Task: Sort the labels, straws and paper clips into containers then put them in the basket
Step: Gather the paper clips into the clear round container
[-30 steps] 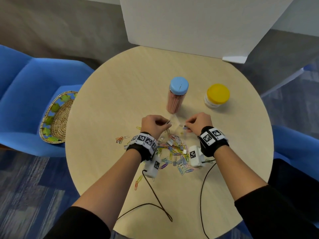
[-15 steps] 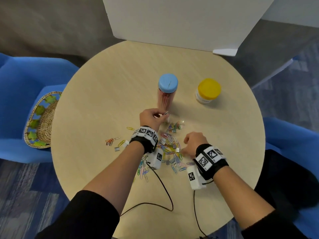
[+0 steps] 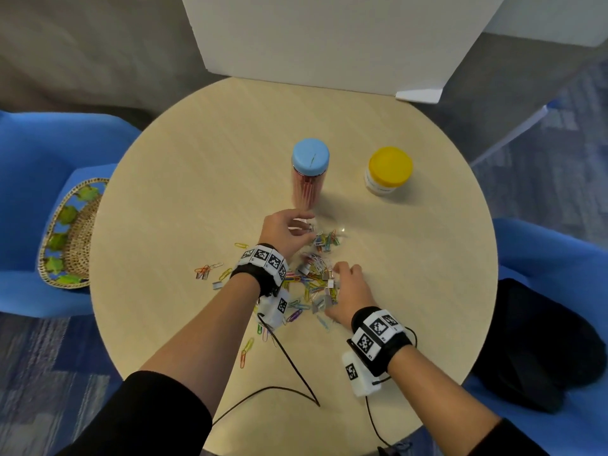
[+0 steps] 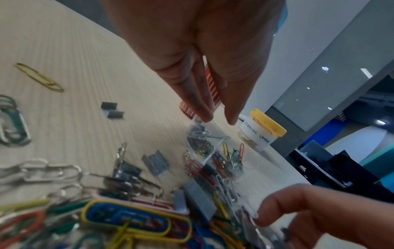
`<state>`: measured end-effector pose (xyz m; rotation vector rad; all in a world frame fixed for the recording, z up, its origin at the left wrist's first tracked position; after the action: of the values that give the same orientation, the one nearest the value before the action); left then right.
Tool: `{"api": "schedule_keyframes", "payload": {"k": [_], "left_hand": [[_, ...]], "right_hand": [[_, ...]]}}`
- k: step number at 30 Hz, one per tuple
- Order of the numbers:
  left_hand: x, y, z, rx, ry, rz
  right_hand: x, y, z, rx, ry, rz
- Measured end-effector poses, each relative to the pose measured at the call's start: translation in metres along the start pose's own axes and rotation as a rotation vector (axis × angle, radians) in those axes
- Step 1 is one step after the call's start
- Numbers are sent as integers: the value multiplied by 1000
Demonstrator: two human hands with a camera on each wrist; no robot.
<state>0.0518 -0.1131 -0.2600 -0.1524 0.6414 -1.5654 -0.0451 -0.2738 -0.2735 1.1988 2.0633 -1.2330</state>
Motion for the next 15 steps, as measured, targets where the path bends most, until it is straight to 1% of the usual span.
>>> {"api": "schedule_keyframes", "payload": {"k": [2,4,5,8,10,12,14,15], "left_hand": [[-5,-7,1,63,37,49],[-13,-13,-4,104,155,134],[-19,-15,-9,97,231,180],[-42,-22,-32,-13,557,299],[-60,-33,-48,-127,752,364],[-72,-46,-66,-252,857,346],[-76,-56,-84,-348,929,249],[-76,-60,-91,-379,957,201]], "right_hand": [[2,5,-8,-77,27,48],[-1,9,-11,-118,25,85],[-5,11,-10,-126,18,106],[-17,10,-5,-143,-21,167],[-18,7,-7,-174,-63,140],[-10,4,-12,-217,-126,56],[2,2,-20,-263,-214,4],[6,2,-23,-283,-244,3]]}}
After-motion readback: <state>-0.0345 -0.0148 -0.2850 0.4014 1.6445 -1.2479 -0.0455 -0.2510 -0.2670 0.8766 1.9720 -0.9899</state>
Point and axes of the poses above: each hand's wrist, its own y-axis towards the middle knuckle, its own x-axis out of the palm, z = x × y, the point moved 5 cm from there along y, towards the middle knuckle, and after that the axes turned 13 degrees about -x, right-handed, at the moved point
